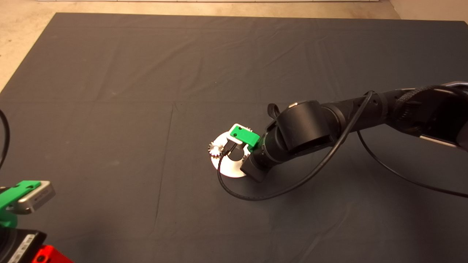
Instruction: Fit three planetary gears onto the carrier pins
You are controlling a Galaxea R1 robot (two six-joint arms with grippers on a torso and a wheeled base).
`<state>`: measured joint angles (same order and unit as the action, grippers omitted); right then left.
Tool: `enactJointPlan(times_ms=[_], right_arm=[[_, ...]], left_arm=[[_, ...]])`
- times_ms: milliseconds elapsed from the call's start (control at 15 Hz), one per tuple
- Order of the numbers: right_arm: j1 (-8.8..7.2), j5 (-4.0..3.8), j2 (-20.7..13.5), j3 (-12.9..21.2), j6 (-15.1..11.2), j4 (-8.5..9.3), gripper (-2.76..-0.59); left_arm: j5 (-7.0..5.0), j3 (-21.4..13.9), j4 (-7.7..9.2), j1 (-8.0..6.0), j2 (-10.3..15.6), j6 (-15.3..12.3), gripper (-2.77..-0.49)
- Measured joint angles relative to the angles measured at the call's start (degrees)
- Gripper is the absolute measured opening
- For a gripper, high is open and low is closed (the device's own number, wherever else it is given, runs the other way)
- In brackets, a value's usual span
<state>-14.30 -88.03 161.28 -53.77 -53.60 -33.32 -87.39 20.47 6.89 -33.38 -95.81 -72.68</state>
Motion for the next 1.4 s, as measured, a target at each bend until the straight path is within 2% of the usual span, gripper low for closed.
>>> enactJointPlan(times_ms=[267,533,1000,1400], right_arm=[[-0.06,-0.03,0.5,-0.7,0.0,0.0,-2.37],[-1.0,-0.01,0.8,-0.9,0.0,0.39,-2.36],[-0.96,0.0,1.0,-1.6,0.0,2.84,-2.37],[-0.94,-0.02,1.2,-1.7,0.0,3.96,-2.37]], left_arm=[[0.0,0.0,-0.02,0.0,0.2,0.1,-0.75],[0.0,-0.1,0.0,0.0,0.3,0.2,-0.75],[0.0,-0.2,0.0,0.0,0.3,0.2,-0.75],[0.0,-0.2,0.0,0.0,0.3,0.2,-0.75]])
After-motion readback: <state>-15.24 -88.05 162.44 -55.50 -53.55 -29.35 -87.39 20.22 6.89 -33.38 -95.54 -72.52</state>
